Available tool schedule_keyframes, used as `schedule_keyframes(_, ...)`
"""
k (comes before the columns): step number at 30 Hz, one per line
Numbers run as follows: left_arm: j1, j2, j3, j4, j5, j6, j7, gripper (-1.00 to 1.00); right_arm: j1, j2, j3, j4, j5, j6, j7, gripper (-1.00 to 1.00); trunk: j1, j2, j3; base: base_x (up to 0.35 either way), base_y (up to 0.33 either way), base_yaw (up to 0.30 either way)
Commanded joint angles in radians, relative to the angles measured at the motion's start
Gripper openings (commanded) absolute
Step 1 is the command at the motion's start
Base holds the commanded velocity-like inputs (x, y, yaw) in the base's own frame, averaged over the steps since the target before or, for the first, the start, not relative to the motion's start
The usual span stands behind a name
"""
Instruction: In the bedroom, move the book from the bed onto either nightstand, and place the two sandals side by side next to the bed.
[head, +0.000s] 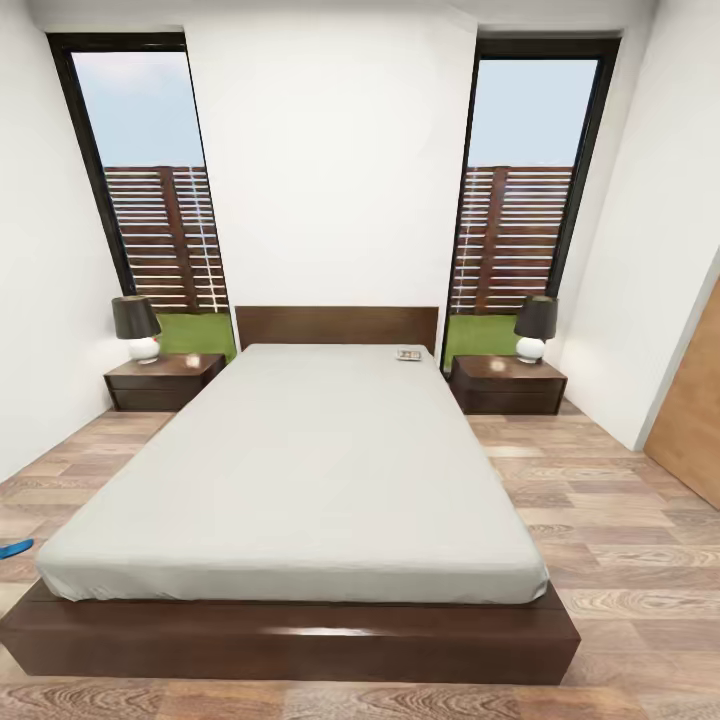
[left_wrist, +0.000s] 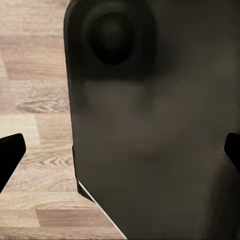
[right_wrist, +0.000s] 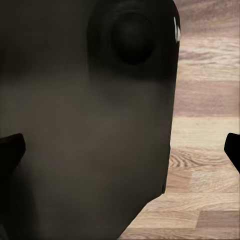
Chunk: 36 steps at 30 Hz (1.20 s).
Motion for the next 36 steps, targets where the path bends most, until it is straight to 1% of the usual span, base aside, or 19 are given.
schedule_keyframes(1, 0.000, 0.000, 0.000, 0.000, 0.000, 0.000, 0.000, 1.00, 0.000, 0.000, 0.000, 0.000, 0.000, 0.000, 0.000, 1.00, 0.000, 0.000, 0.000, 0.000, 0.000, 0.000)
schedule_keyframes(3, 0.003, -0.009, 0.000, -0.011, -0.001, -0.003, -0.011, 1.00, -0.012, 0.011, 0.008, -0.003, 0.006, -0.001, 0.011, 1.00, 0.000, 0.000, 0.000, 0.000, 0.000, 0.000)
schedule_keyframes(5, 0.003, -0.009, 0.000, -0.014, -0.001, -0.003, -0.015, 1.00, -0.023, 0.020, 0.008, -0.003, 0.006, -0.001, 0.013, 1.00, 0.000, 0.000, 0.000, 0.000, 0.000, 0.000)
schedule_keyframes(7, 0.003, -0.009, 0.000, -0.014, -0.001, -0.003, -0.015, 1.00, -0.034, 0.020, 0.008, -0.003, 0.006, -0.001, 0.013, 1.00, 0.000, 0.000, 0.000, 0.000, 0.000, 0.000)
schedule_keyframes(21, 0.003, -0.010, 0.004, -0.019, 0.004, -0.003, -0.011, 1.00, -0.046, 0.023, 0.012, -0.005, 0.006, -0.002, -0.001, 1.00, 0.000, 0.000, 0.000, 0.000, 0.000, 0.000)
schedule_keyframes(36, 0.003, -0.007, 0.006, -0.021, 0.006, -0.003, -0.008, 1.00, -0.048, 0.023, 0.007, -0.006, 0.004, -0.003, -0.003, 1.00, 0.000, 0.000, 0.000, 0.000, 0.000, 0.000)
